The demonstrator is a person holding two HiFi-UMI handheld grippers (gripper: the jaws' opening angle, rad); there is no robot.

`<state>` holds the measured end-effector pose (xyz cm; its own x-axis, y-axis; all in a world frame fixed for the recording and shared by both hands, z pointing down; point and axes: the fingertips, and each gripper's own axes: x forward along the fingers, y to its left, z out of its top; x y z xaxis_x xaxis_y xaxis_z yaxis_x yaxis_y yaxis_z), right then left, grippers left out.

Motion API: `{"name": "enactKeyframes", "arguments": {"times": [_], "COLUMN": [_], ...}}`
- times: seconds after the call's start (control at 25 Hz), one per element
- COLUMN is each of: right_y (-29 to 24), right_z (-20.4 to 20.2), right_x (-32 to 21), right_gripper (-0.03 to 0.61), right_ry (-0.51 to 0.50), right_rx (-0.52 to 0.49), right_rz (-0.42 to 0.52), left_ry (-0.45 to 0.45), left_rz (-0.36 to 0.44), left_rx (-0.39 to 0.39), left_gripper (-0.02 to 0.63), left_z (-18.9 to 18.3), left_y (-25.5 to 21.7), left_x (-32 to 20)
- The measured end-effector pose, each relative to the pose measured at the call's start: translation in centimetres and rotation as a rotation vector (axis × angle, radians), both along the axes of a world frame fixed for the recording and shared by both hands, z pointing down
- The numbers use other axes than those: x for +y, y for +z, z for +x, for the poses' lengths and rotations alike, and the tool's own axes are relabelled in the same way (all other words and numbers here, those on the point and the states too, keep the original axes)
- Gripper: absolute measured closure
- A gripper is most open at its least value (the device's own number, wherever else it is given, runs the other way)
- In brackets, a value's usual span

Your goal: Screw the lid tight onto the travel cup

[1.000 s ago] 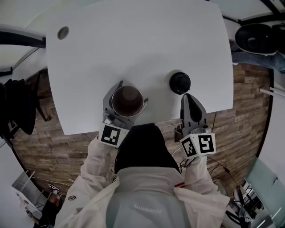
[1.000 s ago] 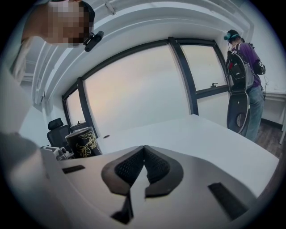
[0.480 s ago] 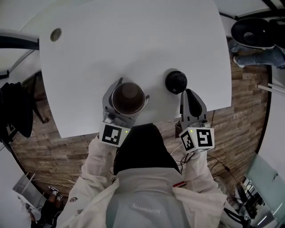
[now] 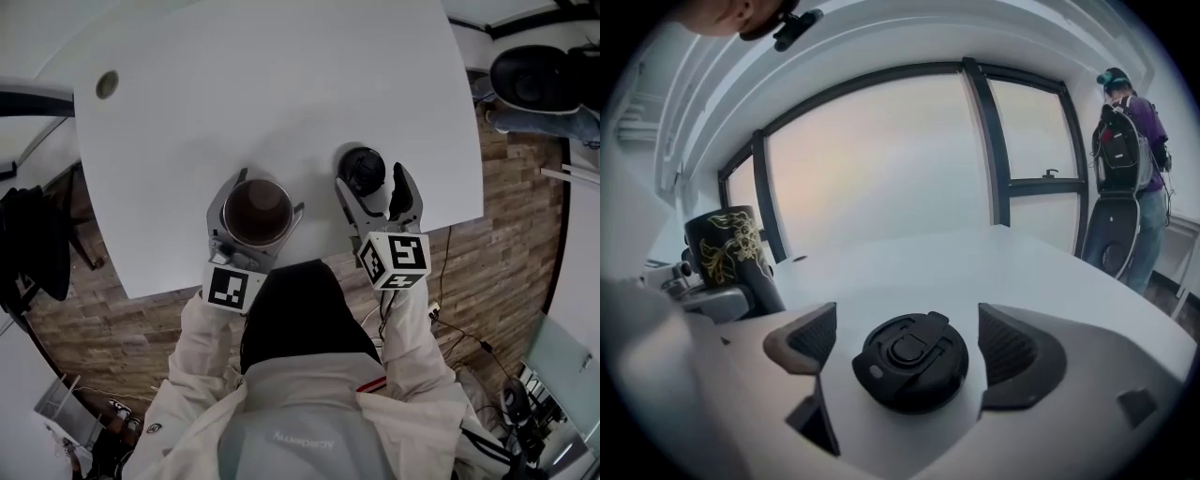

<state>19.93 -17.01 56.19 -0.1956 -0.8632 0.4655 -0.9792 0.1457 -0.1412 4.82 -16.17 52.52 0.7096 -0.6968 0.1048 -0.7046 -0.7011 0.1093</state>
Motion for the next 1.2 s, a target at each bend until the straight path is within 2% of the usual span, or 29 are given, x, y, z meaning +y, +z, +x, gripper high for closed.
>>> {"name": "enactKeyframes", "arguments": {"times": [0.32, 0.6, 0.72, 1.2], "right_y": [2.9, 3.7, 3.9, -0.6], "right_z": [0.4, 0.3, 0.4, -0.9], "right_x": [-1.8, -2.0, -2.0, -2.2], "right_gripper": [0.132, 0.135, 0.135, 0.147], "right_ry": [0.067, 0.075, 0.084, -0.037], "right_rx": [-0.001, 0.12, 0.137, 0.095], "right_rz": [-0.061, -0.087, -0.095, -0.003], "left_ry": [-0.004, -0.001, -0.001, 0.016], "left_rz": [-0.001, 0.004, 0.007, 0.018], "left_rx": [-0.004, -0.01, -0.012, -0.037], "left_gripper": [0.204, 0.204, 0.204, 0.206], "left_z": [0.0, 0.2, 0.2, -0.2], "left_y": [0.2, 0.0, 0.0, 0.1], "left_x": [0.0, 0.0, 0.0, 0.0]}}
